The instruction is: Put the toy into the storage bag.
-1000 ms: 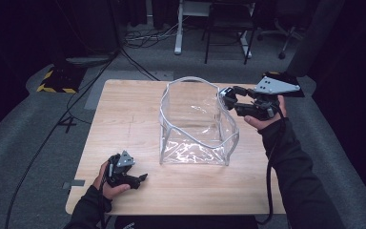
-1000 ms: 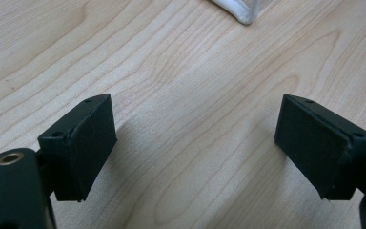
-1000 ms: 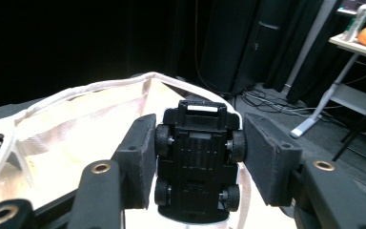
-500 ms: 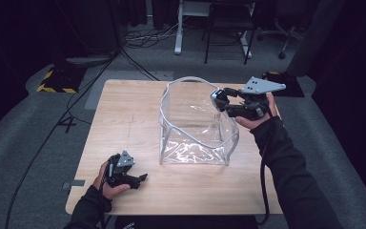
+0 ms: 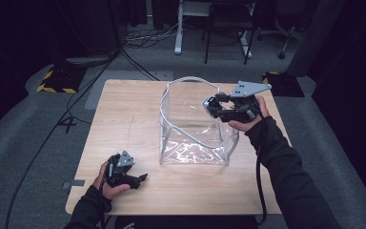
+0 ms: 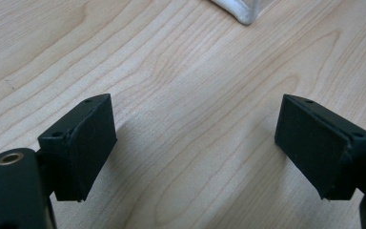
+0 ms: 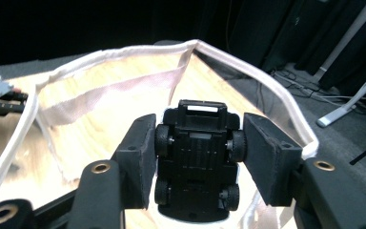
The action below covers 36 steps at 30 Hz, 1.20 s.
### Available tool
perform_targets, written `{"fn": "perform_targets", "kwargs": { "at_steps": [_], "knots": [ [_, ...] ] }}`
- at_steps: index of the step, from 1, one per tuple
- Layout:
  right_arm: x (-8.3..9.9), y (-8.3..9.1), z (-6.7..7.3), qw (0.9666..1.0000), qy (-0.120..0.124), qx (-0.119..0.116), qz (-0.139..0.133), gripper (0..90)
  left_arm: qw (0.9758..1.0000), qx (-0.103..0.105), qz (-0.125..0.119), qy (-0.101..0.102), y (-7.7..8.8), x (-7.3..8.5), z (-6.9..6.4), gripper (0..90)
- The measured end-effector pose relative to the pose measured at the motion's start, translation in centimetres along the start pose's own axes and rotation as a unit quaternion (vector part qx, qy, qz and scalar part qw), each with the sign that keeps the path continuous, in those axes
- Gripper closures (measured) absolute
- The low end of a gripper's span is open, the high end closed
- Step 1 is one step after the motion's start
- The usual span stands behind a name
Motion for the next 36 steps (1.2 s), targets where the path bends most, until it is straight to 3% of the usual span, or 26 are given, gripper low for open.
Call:
{"fn": "perform_targets", "kwargs": {
  "at_steps": [19, 36],
  "knots": [
    [1.6, -1.8, 1.1, 0.9969, 0.031, -0.028, 0.066, 47.5, 1.0, 0.0, -0.003, 0.002, 0.0, 0.0, 0.0, 14.1],
    [2.7, -1.8, 1.5, 0.988, 0.05, -0.036, 0.141, 47.4, 1.0, -0.001, -0.003, 0.0, 0.0, 0.0, 0.0, 14.1]
  ]
}}
Point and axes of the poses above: each handheld gripper's, and its own axes: y roughly backward along the jaws, x roughly out of its underside, z roughly to its left, the point moved 6 cm from there along -y, roughly forward along the jaws, and after that the axes turned 10 degrees about z, right-handed, at the moved point
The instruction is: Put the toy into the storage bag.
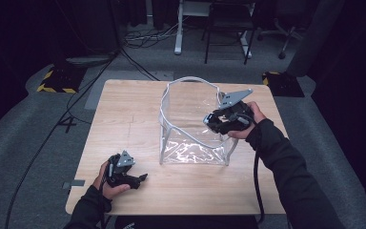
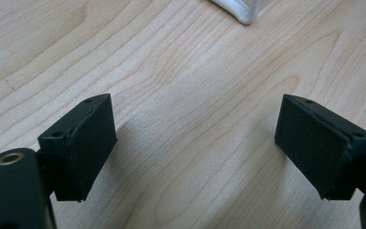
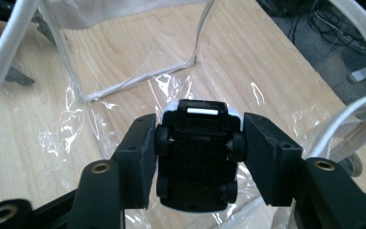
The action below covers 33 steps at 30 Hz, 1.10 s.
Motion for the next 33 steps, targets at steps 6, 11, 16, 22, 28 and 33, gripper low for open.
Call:
{"fn": "perform_targets", "kwargs": {
  "at_steps": [6, 11, 16, 22, 28, 33],
  "knots": [
    [0.4, 0.4, 0.0, 0.9995, 0.012, -0.001, 0.029, 47.3, 1.0, 0.003, 0.0, 0.003, 0.0, 0.0, -0.1, 14.1],
    [0.8, 0.5, 0.1, 0.9989, 0.01, -0.018, 0.043, 47.3, 1.0, 0.003, 0.0, 0.003, 0.0, 0.0, -0.1, 14.1],
    [1.1, 0.6, 0.0, 0.9984, 0.008, -0.02, 0.052, 47.3, 1.0, 0.0, 0.0, -0.001, 0.0, 0.0, 0.0, 14.1],
    [1.5, 0.9, 0.0, 0.9974, 0.01, -0.028, 0.065, 47.3, 1.0, -0.001, 0.0, -0.002, 0.0, 0.0, 0.0, 14.0],
    [1.7, 1.2, 0.0, 0.9963, 0.012, -0.031, 0.079, 47.2, 1.0, -0.001, 0.0, -0.002, 0.0, 0.0, 0.0, 14.0],
    [1.8, 1.4, 0.1, 0.9951, 0.014, -0.035, 0.092, 47.2, 1.0, 0.001, 0.003, -0.003, 0.0, 0.0, 0.1, 14.0]
  ]
}}
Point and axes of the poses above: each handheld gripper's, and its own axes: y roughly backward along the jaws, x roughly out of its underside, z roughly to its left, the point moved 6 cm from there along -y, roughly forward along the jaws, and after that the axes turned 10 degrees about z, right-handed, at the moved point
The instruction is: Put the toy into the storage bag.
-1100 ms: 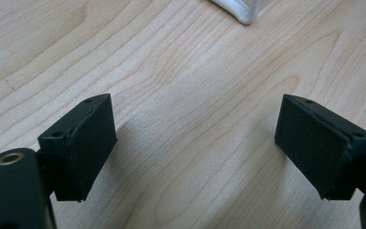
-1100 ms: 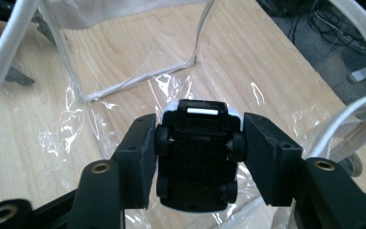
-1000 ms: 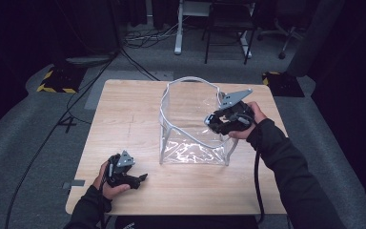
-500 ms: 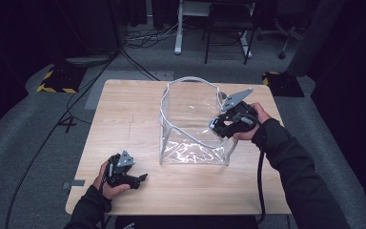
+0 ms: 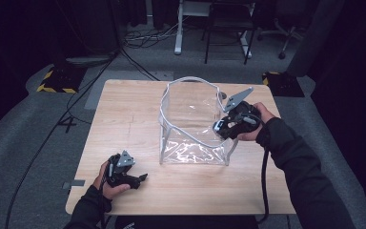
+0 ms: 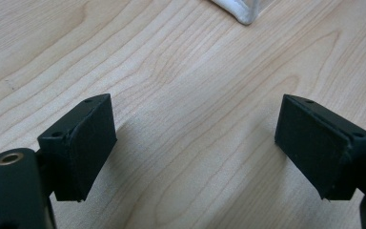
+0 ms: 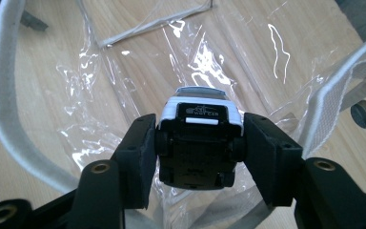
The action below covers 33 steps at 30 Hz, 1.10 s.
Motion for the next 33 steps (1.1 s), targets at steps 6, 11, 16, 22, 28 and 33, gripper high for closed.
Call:
{"fn": "perform_targets", "kwargs": {
  "at_steps": [6, 11, 16, 22, 28, 33],
  "knots": [
    [0.27, 0.17, -0.08, 0.9999, -0.002, 0.001, 0.012, 47.2, 1.0, 0.002, -0.001, 0.0, -0.04, -0.03, -0.02, 14.0],
    [0.32, 0.44, -0.03, 0.9998, -0.003, 0.0, 0.022, 47.2, 1.0, 0.001, 0.001, 0.001, -0.02, -0.01, -0.02, 13.9],
    [0.27, 0.54, -0.03, 0.9994, 0.004, 0.001, 0.035, 47.2, 1.0, 0.001, 0.0, 0.002, -0.04, -0.03, 0.0, 13.9],
    [0.05, 0.66, -0.06, 0.9991, 0.008, -0.001, 0.041, 47.2, 1.0, 0.001, 0.0, 0.002, -0.04, -0.03, -0.01, 13.9],
    [0.09, 0.53, -0.05, 0.9991, 0.009, -0.009, 0.041, 47.1, 1.0, 0.001, 0.0, 0.002, -0.04, -0.03, -0.01, 13.9],
    [0.12, 0.29, 0.16, 0.999, 0.007, -0.011, 0.042, 47.1, 1.0, 0.001, 0.0, 0.002, -0.04, -0.03, 0.0, 13.9]
  ]
}}
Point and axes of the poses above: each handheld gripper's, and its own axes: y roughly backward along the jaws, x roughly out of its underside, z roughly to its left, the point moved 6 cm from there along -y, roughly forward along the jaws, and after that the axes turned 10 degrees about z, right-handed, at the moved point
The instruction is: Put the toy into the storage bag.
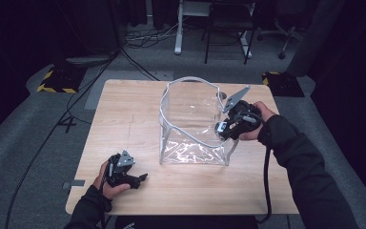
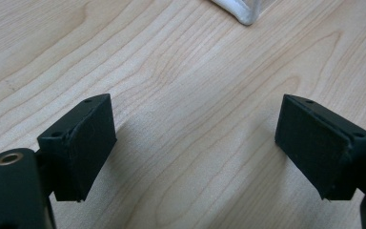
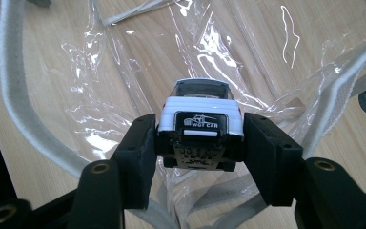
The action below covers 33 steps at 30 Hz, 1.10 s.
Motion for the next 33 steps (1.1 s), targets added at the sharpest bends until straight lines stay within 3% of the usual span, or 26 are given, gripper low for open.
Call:
{"fn": "perform_targets", "kwargs": {
  "at_steps": [11, 33],
  "knots": [
    [0.05, -0.56, 0.14, 1.0, -0.002, 0.008, 0.0, 46.9, 1.0, 0.0, 0.002, -0.001, 0.04, 0.01, 0.02, 13.9],
    [0.25, -0.96, 0.33, 0.9997, -0.004, -0.004, -0.023, 45.8, 1.0, -0.001, 0.003, -0.001, 0.04, 0.01, 0.04, 13.6]
  ]
}}
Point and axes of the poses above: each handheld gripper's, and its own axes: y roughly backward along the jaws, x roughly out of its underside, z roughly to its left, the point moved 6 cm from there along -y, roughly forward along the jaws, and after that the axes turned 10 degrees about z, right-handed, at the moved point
